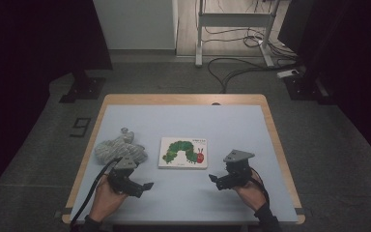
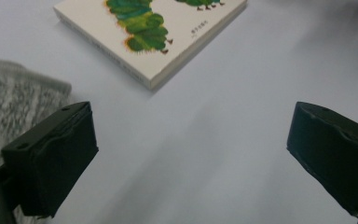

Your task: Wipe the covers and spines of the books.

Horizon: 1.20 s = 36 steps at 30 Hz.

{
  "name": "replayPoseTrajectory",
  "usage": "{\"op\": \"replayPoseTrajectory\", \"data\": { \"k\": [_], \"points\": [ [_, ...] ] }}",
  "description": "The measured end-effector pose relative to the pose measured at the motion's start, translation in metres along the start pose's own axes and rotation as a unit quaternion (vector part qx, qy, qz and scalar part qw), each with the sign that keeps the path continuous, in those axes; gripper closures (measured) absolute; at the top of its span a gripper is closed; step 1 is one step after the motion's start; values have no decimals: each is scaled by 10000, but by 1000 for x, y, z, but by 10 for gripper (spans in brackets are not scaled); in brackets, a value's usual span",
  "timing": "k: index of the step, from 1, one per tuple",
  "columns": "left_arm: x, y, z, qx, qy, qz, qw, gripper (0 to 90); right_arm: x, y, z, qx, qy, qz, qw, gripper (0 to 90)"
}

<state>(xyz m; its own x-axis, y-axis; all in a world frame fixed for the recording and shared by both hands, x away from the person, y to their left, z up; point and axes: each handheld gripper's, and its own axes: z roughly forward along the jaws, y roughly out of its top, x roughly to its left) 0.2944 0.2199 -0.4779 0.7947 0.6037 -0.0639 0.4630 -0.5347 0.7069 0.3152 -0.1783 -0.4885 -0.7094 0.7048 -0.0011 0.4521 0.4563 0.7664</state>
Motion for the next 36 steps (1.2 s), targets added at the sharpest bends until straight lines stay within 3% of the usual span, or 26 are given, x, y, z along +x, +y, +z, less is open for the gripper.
{"op": "replayPoseTrajectory", "data": {
  "k": [8,19,24,36],
  "points": [
    [-6,-23,2,22,133,39,9999,0,-7,-22,-13,72,-159,128,9998,0],
    [-11,-40,20,212,247,131,9994,0,-18,-53,-13,217,-328,377,9985,0],
    [-11,-44,29,346,245,118,9990,0,-20,-61,-8,309,-357,425,9980,0],
    [-11,-44,30,361,270,100,9989,0,-20,-67,-3,370,-347,422,9978,0]
  ]
}}
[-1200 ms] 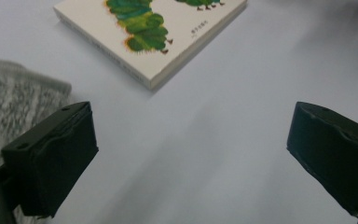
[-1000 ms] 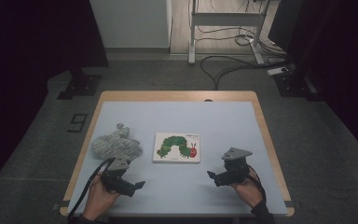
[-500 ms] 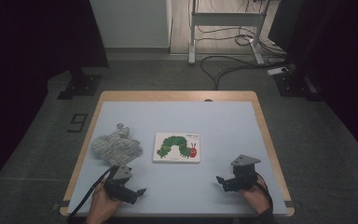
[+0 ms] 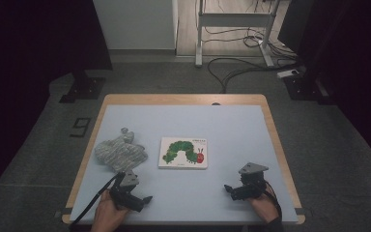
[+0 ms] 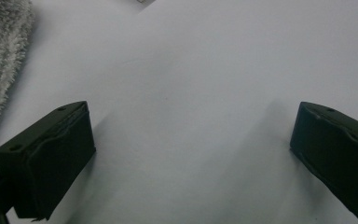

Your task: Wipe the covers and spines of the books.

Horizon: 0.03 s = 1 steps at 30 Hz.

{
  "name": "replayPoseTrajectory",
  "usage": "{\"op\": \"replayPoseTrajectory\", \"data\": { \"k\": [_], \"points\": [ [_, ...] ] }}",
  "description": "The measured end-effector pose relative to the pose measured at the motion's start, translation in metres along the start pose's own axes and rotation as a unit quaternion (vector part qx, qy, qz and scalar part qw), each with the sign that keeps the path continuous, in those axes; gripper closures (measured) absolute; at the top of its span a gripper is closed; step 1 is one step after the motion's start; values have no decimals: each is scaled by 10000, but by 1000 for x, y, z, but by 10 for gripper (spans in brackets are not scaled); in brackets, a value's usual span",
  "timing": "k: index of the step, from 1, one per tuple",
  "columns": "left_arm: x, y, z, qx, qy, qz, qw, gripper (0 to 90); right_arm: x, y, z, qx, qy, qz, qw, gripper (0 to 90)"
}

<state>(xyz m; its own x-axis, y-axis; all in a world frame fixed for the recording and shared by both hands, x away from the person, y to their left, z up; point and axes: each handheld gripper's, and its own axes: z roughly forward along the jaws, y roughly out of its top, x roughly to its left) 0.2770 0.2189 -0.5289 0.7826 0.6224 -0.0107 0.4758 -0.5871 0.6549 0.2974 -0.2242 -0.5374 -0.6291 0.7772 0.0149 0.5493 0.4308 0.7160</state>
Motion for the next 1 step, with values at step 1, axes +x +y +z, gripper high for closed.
{"op": "replayPoseTrajectory", "data": {
  "k": [1],
  "points": [
    [-1,0,0,10,46,-46,10000,0,0,0,0,5,-11,-17,10000,0]
  ]
}}
